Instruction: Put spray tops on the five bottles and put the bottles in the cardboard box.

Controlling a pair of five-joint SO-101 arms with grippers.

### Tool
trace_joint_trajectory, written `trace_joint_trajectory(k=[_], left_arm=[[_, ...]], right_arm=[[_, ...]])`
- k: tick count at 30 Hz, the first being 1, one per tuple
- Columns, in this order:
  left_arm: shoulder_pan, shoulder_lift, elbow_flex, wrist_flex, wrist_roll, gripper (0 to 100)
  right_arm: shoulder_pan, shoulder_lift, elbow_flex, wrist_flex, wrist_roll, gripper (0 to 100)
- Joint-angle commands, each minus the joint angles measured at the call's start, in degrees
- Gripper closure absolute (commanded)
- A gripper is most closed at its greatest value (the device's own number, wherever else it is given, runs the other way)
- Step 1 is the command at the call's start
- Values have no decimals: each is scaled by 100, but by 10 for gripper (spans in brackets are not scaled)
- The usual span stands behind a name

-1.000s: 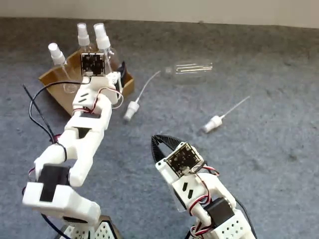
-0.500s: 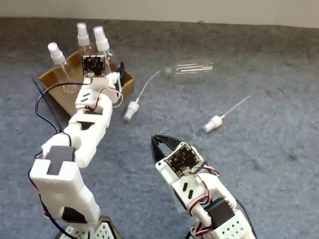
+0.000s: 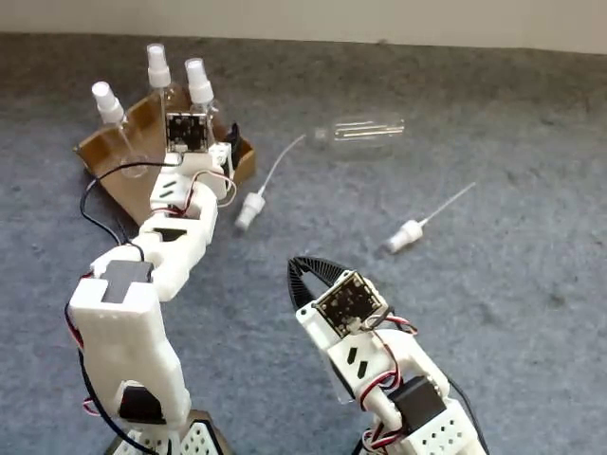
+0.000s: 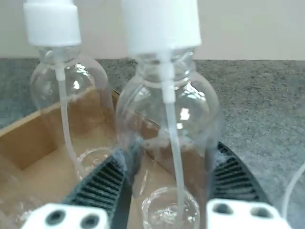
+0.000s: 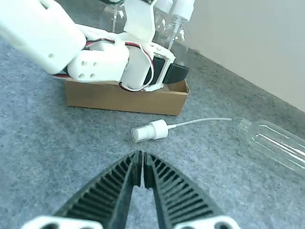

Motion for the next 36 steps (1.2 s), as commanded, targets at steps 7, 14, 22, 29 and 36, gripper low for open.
trace_joint_trajectory(k=[7,14,22,29,36], left_arm=[[110,207,-259,-475,-536,944],[119,207,-136,-475,-536,944],[119,207,-48,-475,-536,944],[101,233,-48,-457,-545,912],[92,207,-48,-448,-536,908]], right_arm=[[13,-4,629,40,70,987],[13,-4,629,40,70,987],[13,-4,629,40,79,987],[13,-4,629,40,79,987],[13,-4,620,40,79,987]])
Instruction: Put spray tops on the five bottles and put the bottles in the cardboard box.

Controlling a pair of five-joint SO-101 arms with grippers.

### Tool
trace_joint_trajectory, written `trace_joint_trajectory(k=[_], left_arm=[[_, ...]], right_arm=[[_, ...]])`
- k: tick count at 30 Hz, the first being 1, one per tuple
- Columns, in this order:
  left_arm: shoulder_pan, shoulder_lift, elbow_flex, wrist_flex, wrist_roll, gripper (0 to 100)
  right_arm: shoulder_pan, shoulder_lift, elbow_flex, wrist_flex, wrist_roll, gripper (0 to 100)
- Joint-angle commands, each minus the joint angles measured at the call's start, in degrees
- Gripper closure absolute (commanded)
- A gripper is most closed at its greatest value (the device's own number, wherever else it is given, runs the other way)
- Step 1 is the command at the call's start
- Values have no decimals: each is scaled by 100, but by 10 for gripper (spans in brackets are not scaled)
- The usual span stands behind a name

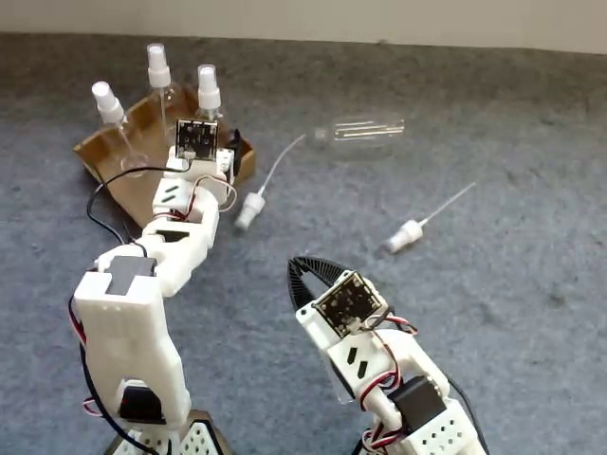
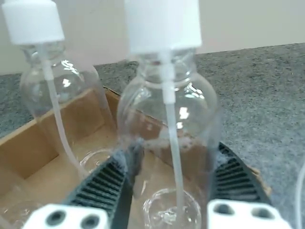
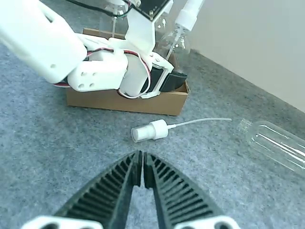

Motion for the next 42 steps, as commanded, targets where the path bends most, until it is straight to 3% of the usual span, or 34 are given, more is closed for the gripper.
trace_joint_trajectory(k=[1,9,42], left_arm=[[84,-101,-31,-123,-26,908],[101,-119,136,-114,-26,857],[110,-831,1007,-123,-53,852]], right_arm=[[13,-4,611,40,62,987],[13,-4,611,40,62,987],[22,-4,602,40,70,987]])
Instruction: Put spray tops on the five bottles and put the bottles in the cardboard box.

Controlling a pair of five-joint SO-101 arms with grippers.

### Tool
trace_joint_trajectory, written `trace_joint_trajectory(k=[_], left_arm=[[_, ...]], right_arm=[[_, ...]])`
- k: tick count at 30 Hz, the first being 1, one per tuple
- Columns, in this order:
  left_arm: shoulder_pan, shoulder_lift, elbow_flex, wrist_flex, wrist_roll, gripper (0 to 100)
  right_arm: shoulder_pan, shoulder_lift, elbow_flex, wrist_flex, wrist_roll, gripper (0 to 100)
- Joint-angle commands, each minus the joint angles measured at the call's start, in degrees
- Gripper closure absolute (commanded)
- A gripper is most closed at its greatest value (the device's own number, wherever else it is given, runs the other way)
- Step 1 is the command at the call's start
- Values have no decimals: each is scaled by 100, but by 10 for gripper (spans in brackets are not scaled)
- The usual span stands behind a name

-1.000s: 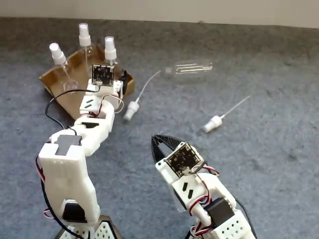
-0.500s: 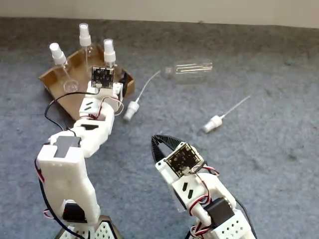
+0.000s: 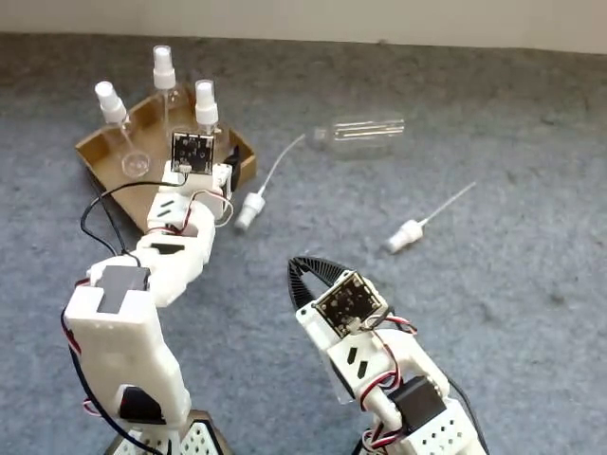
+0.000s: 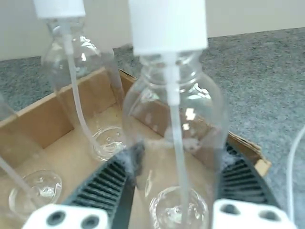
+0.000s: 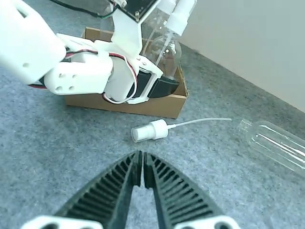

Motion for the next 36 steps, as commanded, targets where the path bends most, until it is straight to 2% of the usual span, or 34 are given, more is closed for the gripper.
trace_joint_trajectory(k=[1,11,16,36], left_arm=[[119,-268,31,-70,-79,852],[119,-268,13,-70,-88,849],[110,-268,22,-62,-79,793],[110,-277,4,-62,-79,806]], right_arm=[[22,-4,602,40,70,987],[22,-4,602,40,70,987],[22,-4,602,40,70,987],[22,-4,602,31,70,987]])
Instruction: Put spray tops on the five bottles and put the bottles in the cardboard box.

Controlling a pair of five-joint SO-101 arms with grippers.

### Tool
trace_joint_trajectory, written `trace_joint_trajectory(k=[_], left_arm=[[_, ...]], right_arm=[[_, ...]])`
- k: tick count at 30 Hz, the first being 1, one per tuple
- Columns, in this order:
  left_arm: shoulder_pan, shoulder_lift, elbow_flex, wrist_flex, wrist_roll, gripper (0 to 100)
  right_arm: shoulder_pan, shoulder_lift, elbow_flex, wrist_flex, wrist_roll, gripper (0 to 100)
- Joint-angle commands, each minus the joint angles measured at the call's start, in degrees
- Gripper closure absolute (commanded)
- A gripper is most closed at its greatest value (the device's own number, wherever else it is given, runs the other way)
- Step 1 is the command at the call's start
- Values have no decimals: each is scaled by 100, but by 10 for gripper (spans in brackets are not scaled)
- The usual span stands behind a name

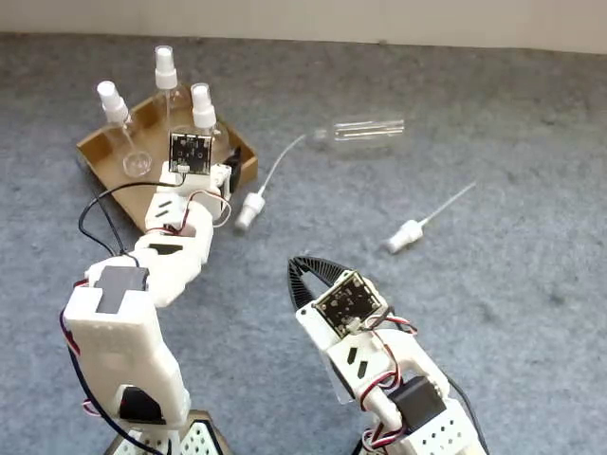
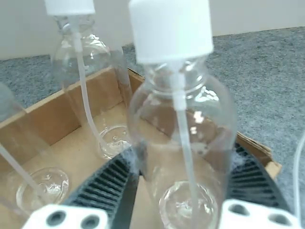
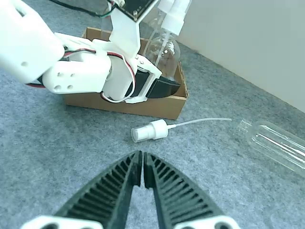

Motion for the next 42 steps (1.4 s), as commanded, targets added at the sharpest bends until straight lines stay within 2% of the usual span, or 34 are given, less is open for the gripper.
trace_joint_trajectory(k=[1,16,21,35,42], left_arm=[[110,-277,-13,-62,-53,806],[110,-277,-13,-62,-53,803],[119,-277,-4,-53,-35,714],[119,-646,180,-26,-26,709],[119,-1279,233,1187,-26,708]], right_arm=[[22,-4,602,31,70,987],[22,-4,602,31,70,987],[22,-4,602,31,70,987],[22,-4,593,31,70,987],[22,-4,593,31,70,987]])
